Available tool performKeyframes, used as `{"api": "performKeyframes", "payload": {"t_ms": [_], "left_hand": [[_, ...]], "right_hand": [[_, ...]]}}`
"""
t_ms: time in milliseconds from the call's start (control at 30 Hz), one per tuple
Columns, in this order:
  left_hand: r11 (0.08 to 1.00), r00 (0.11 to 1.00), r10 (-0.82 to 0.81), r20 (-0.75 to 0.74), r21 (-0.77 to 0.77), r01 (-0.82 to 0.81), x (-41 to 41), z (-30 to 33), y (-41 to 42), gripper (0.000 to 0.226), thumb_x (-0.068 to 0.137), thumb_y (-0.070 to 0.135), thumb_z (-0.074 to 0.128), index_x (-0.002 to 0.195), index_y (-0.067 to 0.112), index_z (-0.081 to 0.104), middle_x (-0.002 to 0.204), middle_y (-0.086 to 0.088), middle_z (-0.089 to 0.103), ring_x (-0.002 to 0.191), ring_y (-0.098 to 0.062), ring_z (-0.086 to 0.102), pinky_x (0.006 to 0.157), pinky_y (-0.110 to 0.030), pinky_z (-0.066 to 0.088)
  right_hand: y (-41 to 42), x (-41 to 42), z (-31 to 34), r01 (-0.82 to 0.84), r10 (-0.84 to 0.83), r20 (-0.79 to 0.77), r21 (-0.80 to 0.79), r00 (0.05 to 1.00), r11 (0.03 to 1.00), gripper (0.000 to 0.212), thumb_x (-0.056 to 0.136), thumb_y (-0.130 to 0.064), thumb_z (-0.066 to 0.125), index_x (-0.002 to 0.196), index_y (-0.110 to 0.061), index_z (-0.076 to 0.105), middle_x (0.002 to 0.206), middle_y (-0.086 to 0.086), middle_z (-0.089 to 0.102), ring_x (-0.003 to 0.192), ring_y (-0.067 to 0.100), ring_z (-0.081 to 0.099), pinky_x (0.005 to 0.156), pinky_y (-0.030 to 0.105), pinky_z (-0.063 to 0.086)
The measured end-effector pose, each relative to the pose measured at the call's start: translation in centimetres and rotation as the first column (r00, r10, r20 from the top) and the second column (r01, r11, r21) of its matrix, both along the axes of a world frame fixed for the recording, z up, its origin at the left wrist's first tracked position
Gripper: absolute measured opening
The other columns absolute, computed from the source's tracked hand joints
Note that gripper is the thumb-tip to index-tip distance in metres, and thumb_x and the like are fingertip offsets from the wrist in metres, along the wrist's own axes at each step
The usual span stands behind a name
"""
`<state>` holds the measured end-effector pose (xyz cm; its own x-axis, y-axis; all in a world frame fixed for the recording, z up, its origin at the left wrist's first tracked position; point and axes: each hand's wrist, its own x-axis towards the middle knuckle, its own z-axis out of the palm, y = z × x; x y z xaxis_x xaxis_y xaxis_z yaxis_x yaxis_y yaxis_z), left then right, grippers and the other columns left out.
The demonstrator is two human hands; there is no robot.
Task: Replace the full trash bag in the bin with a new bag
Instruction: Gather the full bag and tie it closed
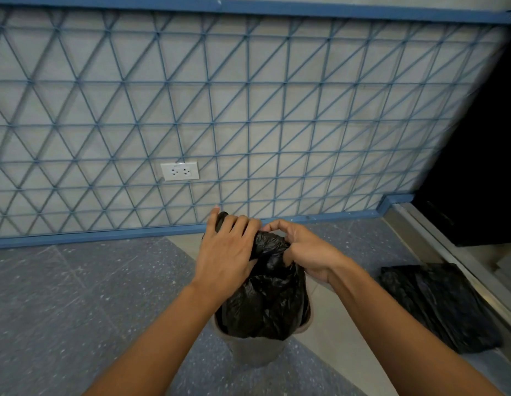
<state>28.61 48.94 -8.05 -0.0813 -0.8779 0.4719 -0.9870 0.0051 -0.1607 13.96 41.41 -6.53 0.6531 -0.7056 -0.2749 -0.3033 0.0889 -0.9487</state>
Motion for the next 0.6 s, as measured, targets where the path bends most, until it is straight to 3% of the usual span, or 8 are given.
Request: {"api": "performKeyframes", "payload": {"t_ms": [100,167,267,333,433,533,600], "left_hand": [[0.999,1.000,-0.022,-0.005,0.029,0.022,-0.2,-0.1,-0.4,0.070,0.058,0.040,0.079,0.120,0.021,0.053,0.092,0.002,0.063,0.090,-0.024,0.061,0.103,-0.050,0.038],[0.999,0.999,-0.031,-0.030,0.025,0.032,-0.4,-0.1,-0.7,0.073,0.058,0.036,0.078,0.123,0.021,0.051,0.092,0.002,0.063,0.090,-0.024,0.061,0.103,-0.046,0.036],[0.995,0.993,-0.094,-0.073,0.009,0.095,-0.2,-0.3,-1.2,0.065,0.062,0.041,0.076,0.120,0.021,0.054,0.091,0.003,0.066,0.091,-0.022,0.063,0.106,-0.039,0.023],[0.987,0.980,-0.150,-0.134,0.035,0.156,0.3,-0.5,-1.5,0.060,0.068,0.050,0.068,0.119,0.022,0.055,0.097,0.005,0.066,0.097,-0.019,0.062,0.108,-0.035,0.016],[0.974,0.950,-0.166,-0.263,0.109,0.200,0.9,-0.6,-1.6,0.059,0.070,0.056,0.056,0.122,0.028,0.050,0.111,0.009,0.063,0.109,-0.015,0.055,0.111,-0.027,0.002],[0.963,0.909,-0.148,-0.389,0.152,0.222,1.1,-0.4,-1.7,0.070,0.065,0.081,0.041,0.118,0.034,0.050,0.114,0.014,0.060,0.113,-0.008,0.048,0.111,-0.027,0.002],[0.960,0.867,-0.132,-0.481,0.155,0.232,1.2,-0.1,-1.9,0.078,0.062,0.090,0.025,0.112,0.037,0.053,0.109,0.015,0.060,0.111,-0.007,0.047,0.111,-0.032,0.008]], "right_hand": [[-0.5,-0.1,-0.2,-0.092,0.077,0.128,0.121,0.989,0.988,0.079,0.062,0.038,0.025,0.120,-0.009,0.050,0.121,0.019,0.053,0.107,0.032,0.056,0.067,0.036,0.049],[-0.7,-0.2,-0.5,-0.114,0.071,0.206,0.207,0.976,0.972,0.085,0.063,0.040,0.023,0.130,-0.008,0.043,0.125,0.017,0.050,0.103,0.031,0.057,0.060,0.031,0.054],[-1.3,-1.0,-1.1,-0.094,0.040,0.221,0.241,0.974,0.966,0.086,0.068,0.038,0.037,0.124,-0.026,0.047,0.118,0.020,0.050,0.090,0.031,0.059,0.055,0.033,0.055],[-1.4,-1.5,-1.5,-0.078,0.058,0.173,0.114,0.983,0.990,0.085,0.068,0.029,0.057,0.122,-0.036,0.045,0.109,0.016,0.050,0.087,0.028,0.059,0.061,0.035,0.058],[-1.2,-2.2,-2.0,-0.047,0.058,0.039,-0.239,0.998,0.970,0.092,0.066,-0.002,0.081,0.125,-0.052,0.032,0.116,0.001,0.047,0.096,0.019,0.056,0.077,0.029,0.055],[-0.7,-3.4,-2.9,-0.022,0.063,0.090,-0.397,0.994,0.918,0.088,0.075,-0.012,0.077,0.128,-0.061,0.026,0.134,-0.014,0.038,0.114,0.008,0.049,0.089,0.020,0.047],[-0.1,-4.1,-3.6,-0.116,0.155,0.044,-0.476,0.987,0.872,0.088,0.080,-0.014,0.072,0.131,-0.064,0.021,0.145,-0.023,0.024,0.131,-0.003,0.033,0.101,0.012,0.035]]}}
